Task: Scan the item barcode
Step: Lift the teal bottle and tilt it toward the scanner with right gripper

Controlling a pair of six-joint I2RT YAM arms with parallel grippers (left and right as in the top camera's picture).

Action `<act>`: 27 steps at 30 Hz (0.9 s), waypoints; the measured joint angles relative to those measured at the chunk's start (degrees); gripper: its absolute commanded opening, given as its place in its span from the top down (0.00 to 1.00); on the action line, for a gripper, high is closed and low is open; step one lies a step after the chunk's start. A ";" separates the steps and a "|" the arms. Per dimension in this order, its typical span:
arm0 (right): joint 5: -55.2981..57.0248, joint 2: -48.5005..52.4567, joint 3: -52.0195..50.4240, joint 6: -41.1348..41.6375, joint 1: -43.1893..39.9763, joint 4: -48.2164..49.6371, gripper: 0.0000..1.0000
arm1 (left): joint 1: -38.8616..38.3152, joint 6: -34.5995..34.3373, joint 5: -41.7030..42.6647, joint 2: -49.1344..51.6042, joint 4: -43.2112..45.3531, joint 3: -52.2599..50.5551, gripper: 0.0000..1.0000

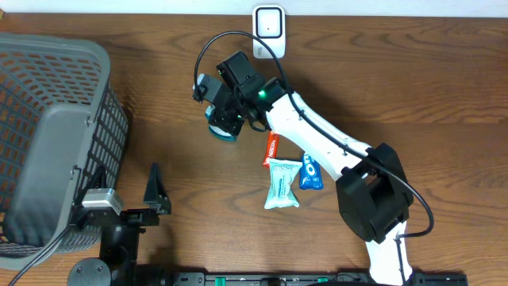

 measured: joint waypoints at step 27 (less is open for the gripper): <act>3.41 -13.07 10.84 1.22 -0.24 -25.20 0.99 | 0.00 3.39 7.78 4.11 11.26 -6.51 0.02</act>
